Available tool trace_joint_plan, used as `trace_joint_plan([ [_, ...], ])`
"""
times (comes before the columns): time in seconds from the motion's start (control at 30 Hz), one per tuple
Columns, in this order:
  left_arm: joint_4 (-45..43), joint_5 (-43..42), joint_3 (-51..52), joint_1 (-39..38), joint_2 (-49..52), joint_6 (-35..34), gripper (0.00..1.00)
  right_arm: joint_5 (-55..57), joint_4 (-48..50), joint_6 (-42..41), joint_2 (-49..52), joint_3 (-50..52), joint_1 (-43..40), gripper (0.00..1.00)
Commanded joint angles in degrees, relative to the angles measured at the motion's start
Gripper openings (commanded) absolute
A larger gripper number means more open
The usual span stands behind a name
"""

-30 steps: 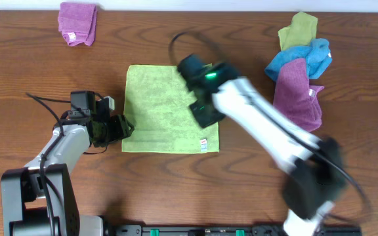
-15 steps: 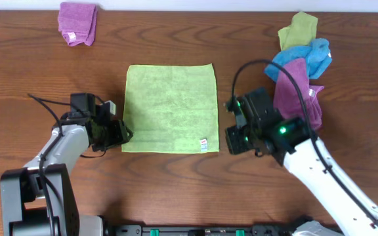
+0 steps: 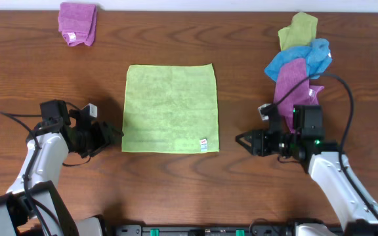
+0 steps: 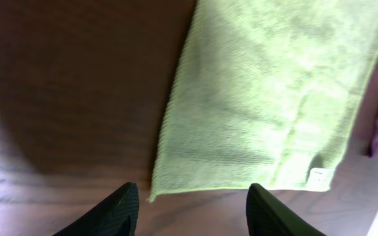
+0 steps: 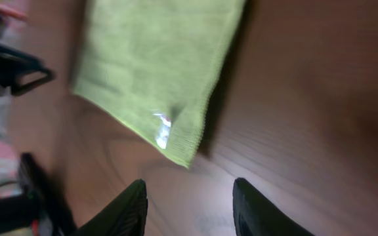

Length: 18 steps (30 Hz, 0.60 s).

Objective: Fold the cloth
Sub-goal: 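Release the cloth and position both grippers at its left and right edges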

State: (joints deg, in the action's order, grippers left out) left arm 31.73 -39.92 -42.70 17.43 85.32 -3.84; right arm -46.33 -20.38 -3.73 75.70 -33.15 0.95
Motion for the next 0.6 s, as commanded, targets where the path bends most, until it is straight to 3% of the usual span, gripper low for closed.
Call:
trace_joint_plan([
  [0.0, -1.8, -5.6, 0.3, 0.7, 0.0, 2.0, 0.56, -10.4, 6.9, -4.6, 2.9, 4.2, -0.1, 0.45],
  [0.2, -4.7, -12.3, 0.3, 2.6, 5.1, 4.9, 0.58, -13.0, 13.4, -7.7, 10.8, 4.9, 1.5, 0.44],
  [0.57, -5.0, -12.5, 0.3, 3.0, 13.1, 9.5, 0.58, -13.0, 19.5, -10.8, 18.8, 4.9, 3.6, 0.45],
])
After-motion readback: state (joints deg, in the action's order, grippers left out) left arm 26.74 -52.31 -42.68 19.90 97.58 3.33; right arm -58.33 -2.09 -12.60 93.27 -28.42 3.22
